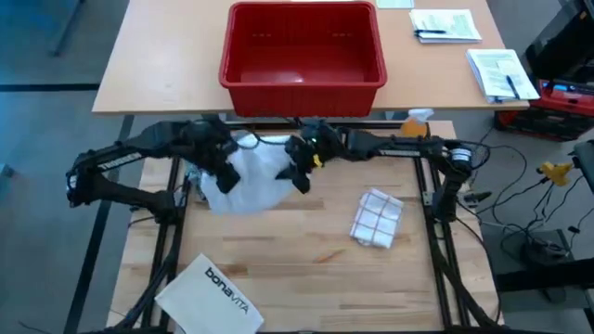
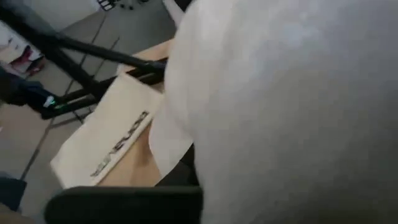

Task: Fold laundry
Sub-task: Stack the folded white long sleeve shirt on top of the folded gray shorts

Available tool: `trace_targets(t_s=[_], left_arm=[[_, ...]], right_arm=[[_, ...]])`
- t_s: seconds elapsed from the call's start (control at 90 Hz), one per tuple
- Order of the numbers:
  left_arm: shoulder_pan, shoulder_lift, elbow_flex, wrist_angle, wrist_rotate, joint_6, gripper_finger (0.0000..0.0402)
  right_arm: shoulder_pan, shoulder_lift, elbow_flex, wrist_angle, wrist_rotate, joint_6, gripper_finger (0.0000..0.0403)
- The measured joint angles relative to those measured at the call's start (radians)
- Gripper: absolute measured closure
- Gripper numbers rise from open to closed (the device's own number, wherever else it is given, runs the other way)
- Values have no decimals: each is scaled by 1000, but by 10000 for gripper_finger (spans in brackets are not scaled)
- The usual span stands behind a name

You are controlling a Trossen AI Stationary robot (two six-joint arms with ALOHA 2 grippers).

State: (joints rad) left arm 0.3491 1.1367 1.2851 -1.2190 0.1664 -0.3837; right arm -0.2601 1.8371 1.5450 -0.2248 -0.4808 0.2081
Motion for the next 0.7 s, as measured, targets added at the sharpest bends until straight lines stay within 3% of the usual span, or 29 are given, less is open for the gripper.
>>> trace_targets(t_s=[0.2,0.311,0.7], left_arm=[[216,43,43,-165,-12,137,401],[306,54,34,-170,-12,195,402],[421,72,-108,-47,-95,112,401]], right_arm=[[-70,170,156,-6,-51,0,403],[-95,265,248,-5,-77,-7,403],[-171,561,572,-2,-183,10,403]])
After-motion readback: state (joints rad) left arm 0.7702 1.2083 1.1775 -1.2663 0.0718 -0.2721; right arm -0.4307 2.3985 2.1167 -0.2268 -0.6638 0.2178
